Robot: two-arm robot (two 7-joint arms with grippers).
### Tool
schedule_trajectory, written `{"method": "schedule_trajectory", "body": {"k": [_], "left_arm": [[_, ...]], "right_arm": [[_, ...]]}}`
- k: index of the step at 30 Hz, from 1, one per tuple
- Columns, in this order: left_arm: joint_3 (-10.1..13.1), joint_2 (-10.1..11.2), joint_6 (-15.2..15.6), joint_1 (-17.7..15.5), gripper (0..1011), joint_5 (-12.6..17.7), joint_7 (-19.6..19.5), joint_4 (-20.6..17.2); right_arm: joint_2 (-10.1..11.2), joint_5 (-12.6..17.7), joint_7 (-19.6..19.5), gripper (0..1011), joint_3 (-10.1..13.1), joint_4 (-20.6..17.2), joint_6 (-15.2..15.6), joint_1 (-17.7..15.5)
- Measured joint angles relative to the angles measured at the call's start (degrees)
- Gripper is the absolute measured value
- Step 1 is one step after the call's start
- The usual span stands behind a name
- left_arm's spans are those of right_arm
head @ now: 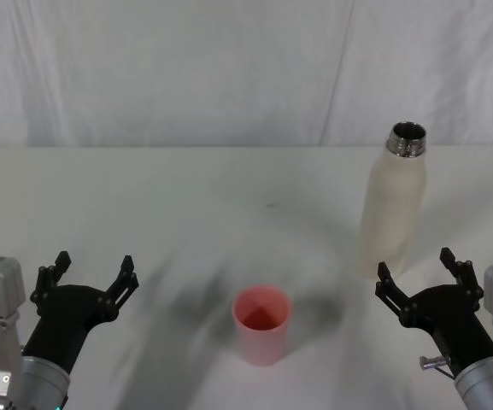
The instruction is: Grasp the thermos with one hand and pour water into the cup lid.
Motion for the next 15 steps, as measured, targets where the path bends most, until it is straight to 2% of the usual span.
{"method": "schedule_trajectory", "body": {"k": [15], "left_arm": [[0.0, 0.0, 0.0, 0.0, 1001, 0.0, 0.0, 0.0]], "right_arm": [[0.0, 0.0, 0.0, 1000, 0.0, 0.0, 0.0, 0.0]]}}
